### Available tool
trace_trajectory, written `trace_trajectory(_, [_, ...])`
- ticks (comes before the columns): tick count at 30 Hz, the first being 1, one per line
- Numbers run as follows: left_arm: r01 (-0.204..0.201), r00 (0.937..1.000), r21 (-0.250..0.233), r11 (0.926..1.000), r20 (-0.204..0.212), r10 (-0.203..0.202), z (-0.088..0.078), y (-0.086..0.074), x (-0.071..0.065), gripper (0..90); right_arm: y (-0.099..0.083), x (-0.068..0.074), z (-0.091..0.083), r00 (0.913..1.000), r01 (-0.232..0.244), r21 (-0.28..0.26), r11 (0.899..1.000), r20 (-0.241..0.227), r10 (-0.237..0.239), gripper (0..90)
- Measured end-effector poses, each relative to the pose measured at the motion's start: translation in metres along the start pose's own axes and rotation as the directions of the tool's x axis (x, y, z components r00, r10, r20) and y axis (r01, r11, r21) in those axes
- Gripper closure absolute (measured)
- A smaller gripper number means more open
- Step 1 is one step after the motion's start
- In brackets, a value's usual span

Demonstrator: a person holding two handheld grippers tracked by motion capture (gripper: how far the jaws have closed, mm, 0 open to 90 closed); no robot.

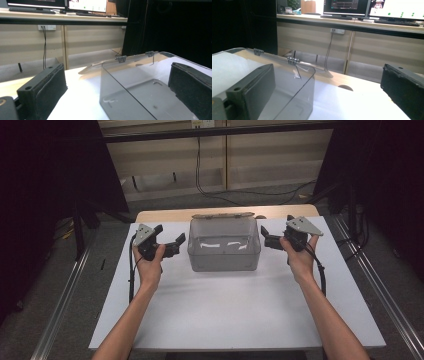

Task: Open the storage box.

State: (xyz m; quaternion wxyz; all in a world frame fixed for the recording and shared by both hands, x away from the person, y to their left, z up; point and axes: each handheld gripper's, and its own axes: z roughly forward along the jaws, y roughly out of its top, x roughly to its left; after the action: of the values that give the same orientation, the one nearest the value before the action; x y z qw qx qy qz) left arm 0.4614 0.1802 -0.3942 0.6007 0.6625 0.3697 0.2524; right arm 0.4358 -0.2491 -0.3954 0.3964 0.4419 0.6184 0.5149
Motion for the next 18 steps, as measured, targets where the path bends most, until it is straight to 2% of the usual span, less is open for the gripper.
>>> trace_trajectory(8, [-0.028,0.9992,-0.007,0.9996,-0.028,0.028,-0.018,-0.006,-0.003,1.5,-0.006,0.005,-0.017,0.9999,0.008,-0.009,1.0,0.014,-0.008,0.0])
trace_trajectory(11, [-0.017,0.9996,-0.011,0.9998,-0.022,0.017,-0.026,-0.011,-0.009,2.0,-0.008,0.006,-0.023,0.9998,0.006,-0.005,1.0,0.016,-0.006,0.0])
trace_trajectory(14, [-0.03,0.9993,-0.009,0.9995,-0.024,0.03,-0.033,-0.016,-0.012,2.0,-0.012,0.008,-0.031,0.9999,0.011,-0.006,1.0,0.011,-0.011,0.0])
trace_trajectory(15, [-0.018,0.9995,-0.017,0.9997,-0.025,0.017,-0.035,-0.017,-0.014,2.0,-0.012,0.009,-0.033,0.9999,0.009,-0.011,1.0,0.008,-0.009,0.0])
trace_trajectory(18, [-0.014,0.9995,-0.022,0.9997,-0.027,0.014,-0.043,-0.02,-0.016,2.0,-0.014,0.011,-0.042,0.9999,0.015,-0.016,1.0,0.001,-0.015,0.0])
